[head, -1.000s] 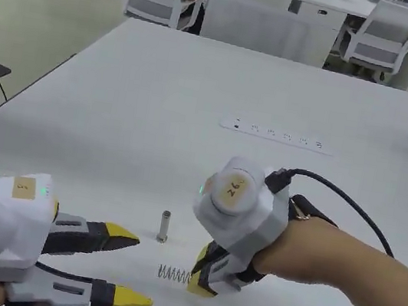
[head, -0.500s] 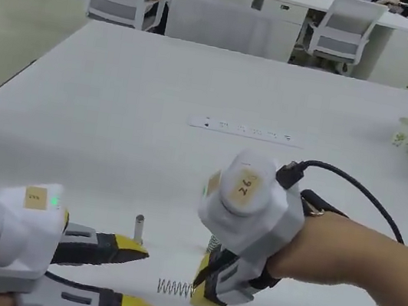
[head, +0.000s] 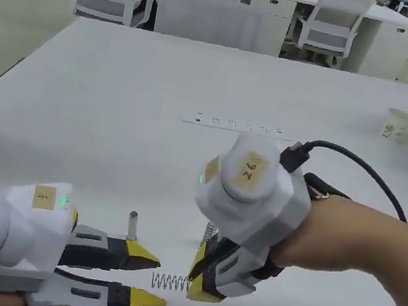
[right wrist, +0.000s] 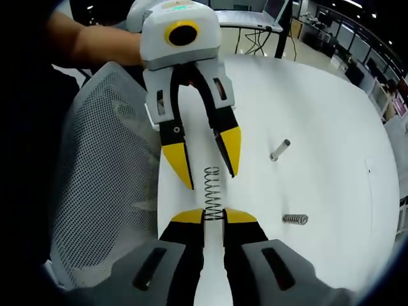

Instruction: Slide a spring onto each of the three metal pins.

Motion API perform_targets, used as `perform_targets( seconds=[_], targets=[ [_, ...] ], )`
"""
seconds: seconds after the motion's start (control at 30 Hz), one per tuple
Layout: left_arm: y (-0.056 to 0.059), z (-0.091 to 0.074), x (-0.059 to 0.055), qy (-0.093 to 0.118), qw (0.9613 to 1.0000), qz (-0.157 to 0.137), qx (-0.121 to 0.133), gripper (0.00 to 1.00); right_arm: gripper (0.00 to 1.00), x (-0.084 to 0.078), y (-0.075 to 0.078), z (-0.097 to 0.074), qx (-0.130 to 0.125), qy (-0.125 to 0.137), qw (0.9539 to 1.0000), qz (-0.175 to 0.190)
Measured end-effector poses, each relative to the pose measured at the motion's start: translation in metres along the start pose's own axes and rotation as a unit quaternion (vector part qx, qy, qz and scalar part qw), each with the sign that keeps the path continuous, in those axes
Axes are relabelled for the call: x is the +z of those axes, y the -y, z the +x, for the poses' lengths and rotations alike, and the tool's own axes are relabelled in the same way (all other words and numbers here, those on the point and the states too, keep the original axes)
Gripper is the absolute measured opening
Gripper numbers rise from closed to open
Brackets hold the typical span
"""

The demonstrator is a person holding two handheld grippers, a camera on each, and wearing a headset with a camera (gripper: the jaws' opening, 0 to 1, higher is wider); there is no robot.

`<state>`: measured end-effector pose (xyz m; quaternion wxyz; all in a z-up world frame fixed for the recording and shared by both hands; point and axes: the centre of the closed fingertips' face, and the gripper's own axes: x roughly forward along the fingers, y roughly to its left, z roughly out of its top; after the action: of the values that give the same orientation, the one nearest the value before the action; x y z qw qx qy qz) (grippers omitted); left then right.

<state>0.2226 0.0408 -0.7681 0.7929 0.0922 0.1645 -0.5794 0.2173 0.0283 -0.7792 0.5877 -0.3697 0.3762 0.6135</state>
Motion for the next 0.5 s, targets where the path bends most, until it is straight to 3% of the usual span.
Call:
perform_targets(
  seconds=[0.33,0.5],
  targets=[
    [0.003,0.0008,0.0001,0.001,0.9998,0.017,-0.009,0.04,0.08,0.004,-0.0024,-0.0008,0.007,0.002,0.9998,-0.019],
    [0.0038,0.0018,0.0006,0.001,0.9996,0.025,-0.012,0.03,0.08,0.0031,-0.0026,-0.0012,0.008,0.003,0.9996,-0.027]
  ],
)
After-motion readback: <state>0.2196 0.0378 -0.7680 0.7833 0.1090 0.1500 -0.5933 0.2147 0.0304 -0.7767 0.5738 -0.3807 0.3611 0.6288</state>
